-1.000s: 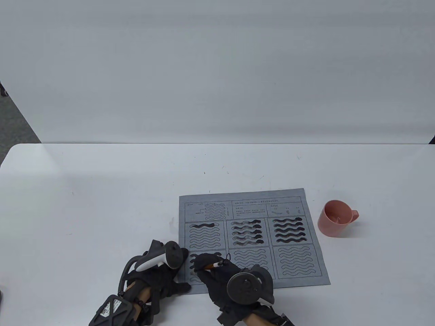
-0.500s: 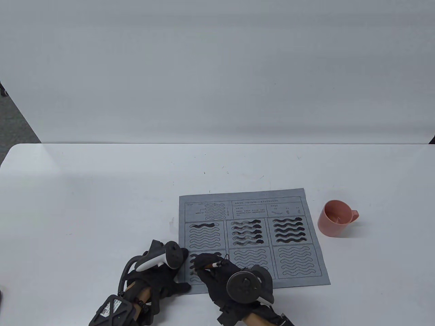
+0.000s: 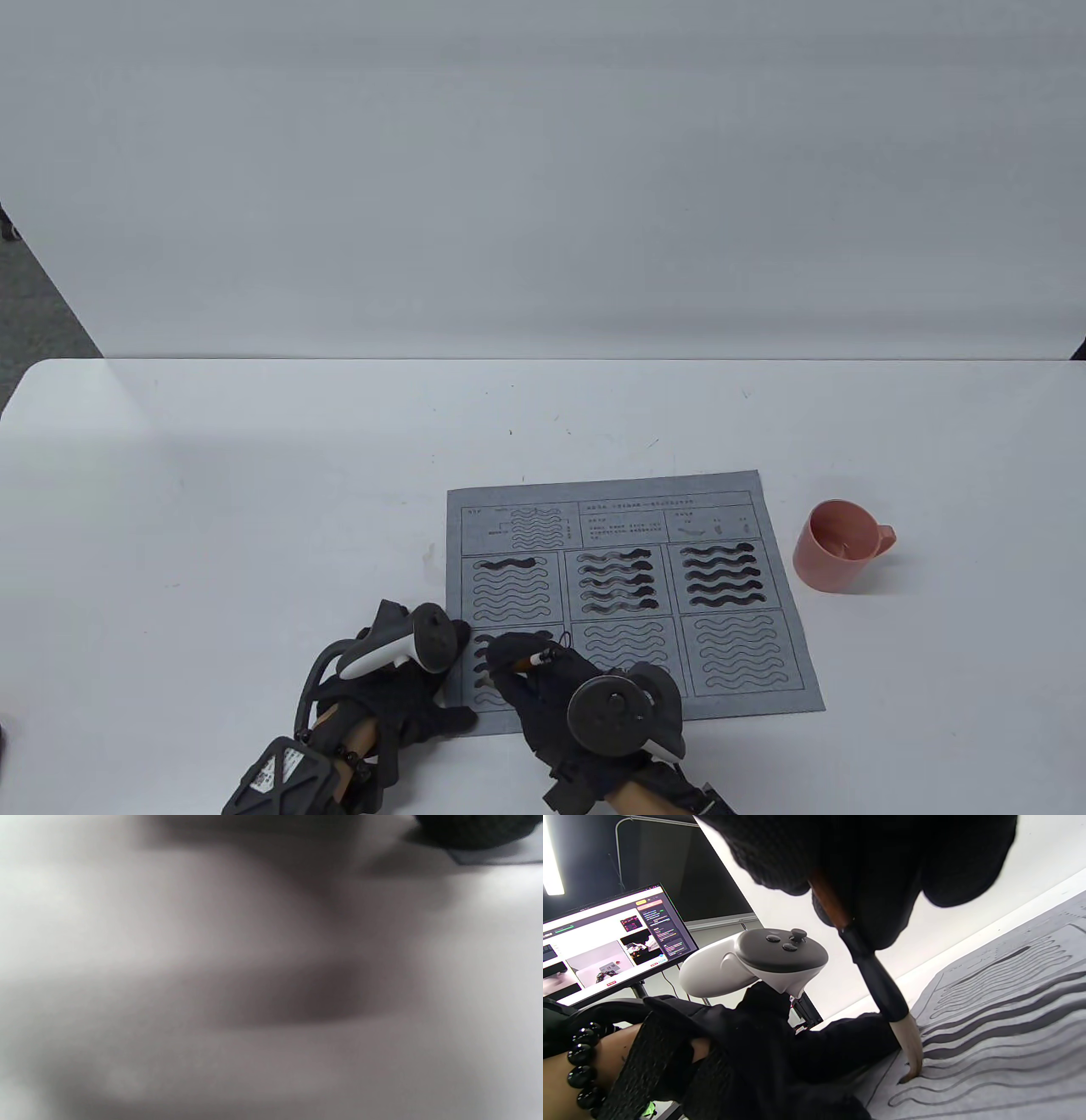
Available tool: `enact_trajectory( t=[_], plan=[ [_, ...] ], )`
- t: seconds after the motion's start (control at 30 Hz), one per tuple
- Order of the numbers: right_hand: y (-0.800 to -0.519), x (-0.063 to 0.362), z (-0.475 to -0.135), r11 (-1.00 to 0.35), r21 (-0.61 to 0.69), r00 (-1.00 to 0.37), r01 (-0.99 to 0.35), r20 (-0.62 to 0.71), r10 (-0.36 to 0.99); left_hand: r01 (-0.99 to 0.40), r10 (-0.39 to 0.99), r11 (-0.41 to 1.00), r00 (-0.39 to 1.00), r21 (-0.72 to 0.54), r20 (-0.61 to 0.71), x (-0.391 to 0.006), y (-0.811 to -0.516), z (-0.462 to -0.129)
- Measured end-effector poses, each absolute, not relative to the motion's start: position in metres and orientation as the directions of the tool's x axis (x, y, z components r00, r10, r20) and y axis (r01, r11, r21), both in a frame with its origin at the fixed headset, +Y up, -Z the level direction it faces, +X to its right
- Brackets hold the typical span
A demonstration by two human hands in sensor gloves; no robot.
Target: Trace patterns on water writing practice cloth with Chinese brush
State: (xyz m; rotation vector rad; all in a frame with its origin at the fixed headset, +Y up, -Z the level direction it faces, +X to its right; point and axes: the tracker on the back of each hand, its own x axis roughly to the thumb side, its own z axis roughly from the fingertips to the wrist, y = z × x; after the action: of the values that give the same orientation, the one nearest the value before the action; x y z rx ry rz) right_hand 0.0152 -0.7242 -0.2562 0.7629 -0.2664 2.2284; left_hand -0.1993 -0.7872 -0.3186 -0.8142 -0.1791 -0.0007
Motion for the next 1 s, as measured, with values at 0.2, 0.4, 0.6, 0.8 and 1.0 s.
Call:
enact_trajectory(
  t=[0.2, 0.4, 0.6, 0.8, 1.0],
  plan=[
    [-0.7244, 0.0162, -0.2574, -0.697, 0.044, -0.543, -0.715, 0.593, 0.595, 0.069, 0.068, 0.687, 0.985, -0.723, 0.159, -0.1993, -0.7872, -0.3186],
    [-0.7252, 0.0172, -0.2575, -0.694, 0.044, -0.544, -0.719, 0.586, 0.601, 0.069, 0.068, 0.687, 0.985, -0.723, 0.159, -0.1993, -0.7872, -0.3186],
    [-0.7254, 0.0178, -0.2575, -0.694, 0.043, -0.545, -0.719, 0.584, 0.601, 0.069, 0.068, 0.687, 0.985, -0.723, 0.159, -0.1993, -0.7872, -0.3186],
    [-0.7257, 0.0184, -0.2576, -0.695, 0.044, -0.547, -0.718, 0.581, 0.602, 0.069, 0.068, 0.687, 0.985, -0.723, 0.159, -0.1993, -0.7872, -0.3186],
    [-0.7257, 0.0193, -0.2576, -0.696, 0.038, -0.551, -0.717, 0.581, 0.599, 0.069, 0.068, 0.687, 0.985, -0.723, 0.159, -0.1993, -0.7872, -0.3186]
  ],
)
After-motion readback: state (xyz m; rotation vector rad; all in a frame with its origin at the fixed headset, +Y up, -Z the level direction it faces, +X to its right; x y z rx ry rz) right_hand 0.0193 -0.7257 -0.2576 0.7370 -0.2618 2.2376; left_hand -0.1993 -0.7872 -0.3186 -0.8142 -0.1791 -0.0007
